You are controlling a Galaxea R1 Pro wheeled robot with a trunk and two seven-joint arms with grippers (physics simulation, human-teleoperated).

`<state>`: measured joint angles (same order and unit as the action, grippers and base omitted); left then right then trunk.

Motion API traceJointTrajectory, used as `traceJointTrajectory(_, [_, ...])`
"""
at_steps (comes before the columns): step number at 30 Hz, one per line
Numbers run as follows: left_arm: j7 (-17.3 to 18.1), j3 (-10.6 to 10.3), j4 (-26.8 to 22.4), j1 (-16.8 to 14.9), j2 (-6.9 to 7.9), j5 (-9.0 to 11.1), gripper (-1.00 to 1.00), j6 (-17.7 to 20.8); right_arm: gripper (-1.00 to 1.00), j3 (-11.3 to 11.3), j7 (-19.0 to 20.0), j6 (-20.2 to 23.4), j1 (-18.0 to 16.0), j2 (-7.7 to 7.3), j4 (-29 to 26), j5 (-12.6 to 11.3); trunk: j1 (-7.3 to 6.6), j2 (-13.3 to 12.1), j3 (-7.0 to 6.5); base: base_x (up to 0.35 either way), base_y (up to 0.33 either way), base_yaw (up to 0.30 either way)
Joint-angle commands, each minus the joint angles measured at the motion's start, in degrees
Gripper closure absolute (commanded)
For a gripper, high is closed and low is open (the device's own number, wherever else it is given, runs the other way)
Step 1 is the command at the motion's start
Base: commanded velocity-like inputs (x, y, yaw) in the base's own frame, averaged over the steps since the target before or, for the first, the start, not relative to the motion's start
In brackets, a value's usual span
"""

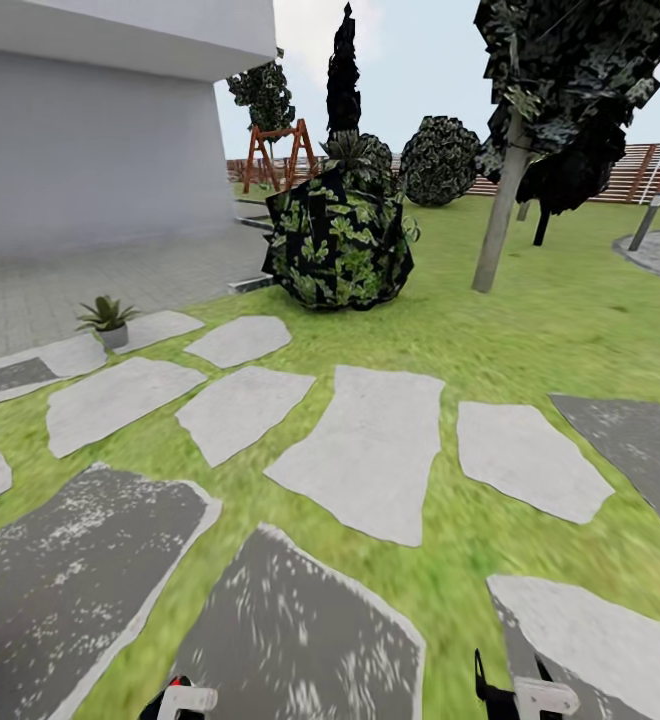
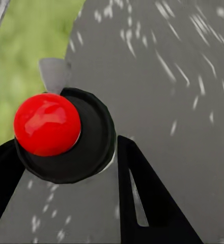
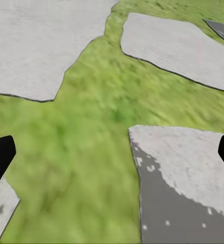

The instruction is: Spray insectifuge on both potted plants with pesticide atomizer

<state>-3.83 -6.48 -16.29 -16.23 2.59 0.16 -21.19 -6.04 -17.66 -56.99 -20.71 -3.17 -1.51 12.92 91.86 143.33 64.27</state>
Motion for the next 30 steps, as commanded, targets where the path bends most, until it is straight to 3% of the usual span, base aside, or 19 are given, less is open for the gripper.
traceJointTrajectory(1, [-0.39, -0.46, 0.03, -0.03, 0.04, 0.01, 1.0, -0.17, -1.0, -0.46, -0.18, -0.13, -0.03, 0.0, 0.04, 0.62, 0.02, 0.02, 0.05, 0.34, 0.0, 0.0])
traceJointTrajectory(30, [-0.39, -0.46, 0.04, -0.03, 0.04, 0.01, 1.0, -0.17, -1.0, -0.38, -0.18, -0.13, -0.03, 0.09, 0.1, 0.62, 0.02, 0.02, 0.05, 0.34, 0.0, 0.0])
